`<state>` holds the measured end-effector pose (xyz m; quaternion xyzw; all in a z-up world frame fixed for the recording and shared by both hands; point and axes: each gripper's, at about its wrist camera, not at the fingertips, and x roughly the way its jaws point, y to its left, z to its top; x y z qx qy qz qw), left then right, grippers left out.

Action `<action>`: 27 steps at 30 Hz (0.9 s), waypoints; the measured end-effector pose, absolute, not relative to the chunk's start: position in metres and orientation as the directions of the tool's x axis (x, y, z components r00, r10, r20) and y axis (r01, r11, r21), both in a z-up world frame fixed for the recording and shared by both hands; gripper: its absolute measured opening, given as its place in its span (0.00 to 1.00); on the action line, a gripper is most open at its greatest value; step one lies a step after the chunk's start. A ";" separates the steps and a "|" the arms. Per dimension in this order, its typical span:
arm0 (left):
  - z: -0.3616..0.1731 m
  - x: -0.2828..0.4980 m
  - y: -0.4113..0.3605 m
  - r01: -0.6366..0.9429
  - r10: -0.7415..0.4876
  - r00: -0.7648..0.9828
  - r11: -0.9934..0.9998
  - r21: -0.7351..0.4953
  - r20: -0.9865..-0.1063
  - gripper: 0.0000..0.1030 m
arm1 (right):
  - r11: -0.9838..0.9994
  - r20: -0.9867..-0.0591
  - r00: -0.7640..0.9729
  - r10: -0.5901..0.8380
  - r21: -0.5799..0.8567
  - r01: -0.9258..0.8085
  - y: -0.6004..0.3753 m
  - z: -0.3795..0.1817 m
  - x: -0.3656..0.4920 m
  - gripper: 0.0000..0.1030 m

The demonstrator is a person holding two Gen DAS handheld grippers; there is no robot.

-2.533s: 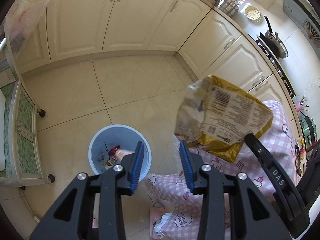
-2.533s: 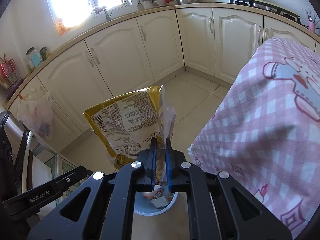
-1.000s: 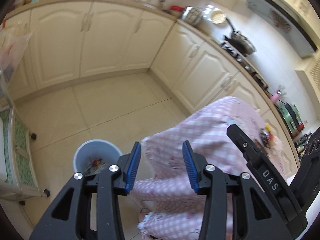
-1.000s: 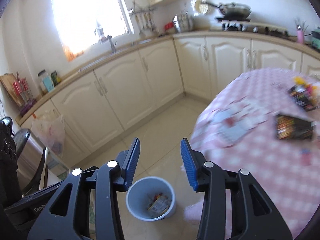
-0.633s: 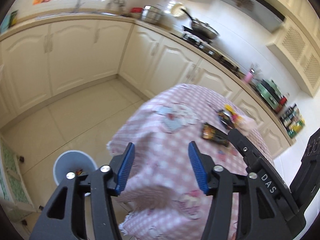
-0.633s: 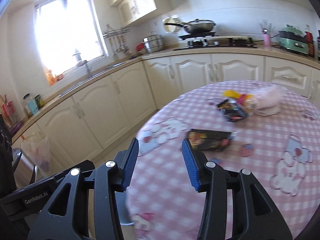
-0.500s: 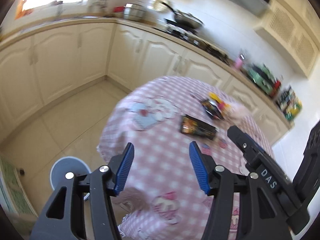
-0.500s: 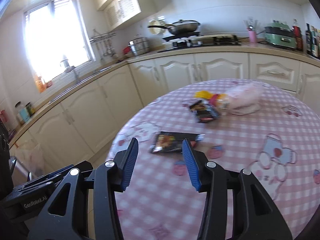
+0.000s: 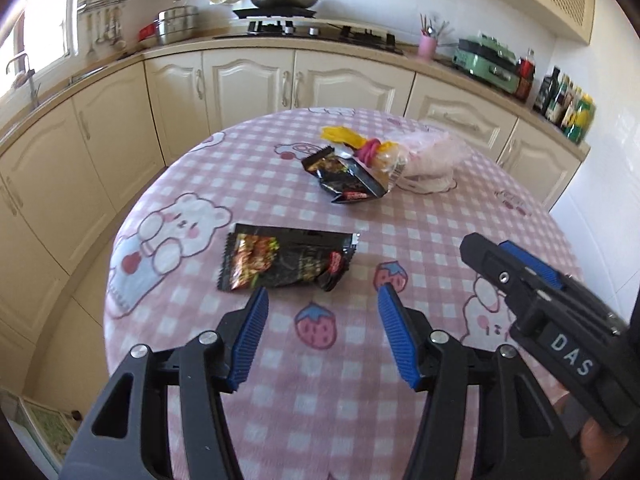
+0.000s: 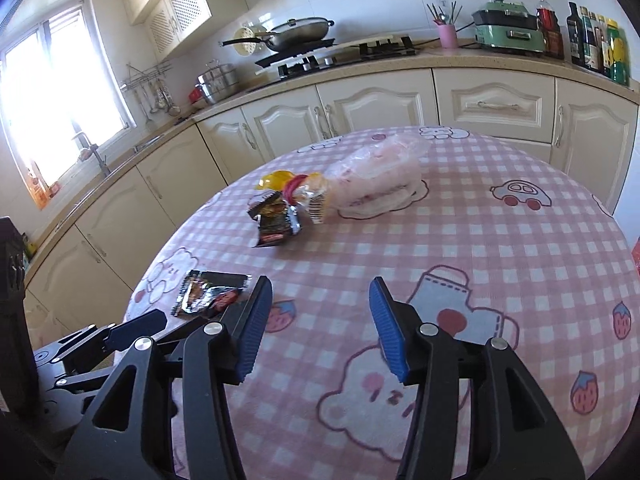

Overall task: Collect trash
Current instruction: 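Grasp the black snack wrapper with the left tool while the right tool grasps the small black wrapper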

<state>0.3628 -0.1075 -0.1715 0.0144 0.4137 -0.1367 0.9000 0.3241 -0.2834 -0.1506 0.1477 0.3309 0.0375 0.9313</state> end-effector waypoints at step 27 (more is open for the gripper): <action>-0.175 0.431 -0.038 0.149 -0.312 0.671 0.945 -0.290 -0.673 0.04 | 0.913 -0.690 0.658 0.301 0.409 0.011 -0.257 -0.170 0.434 0.50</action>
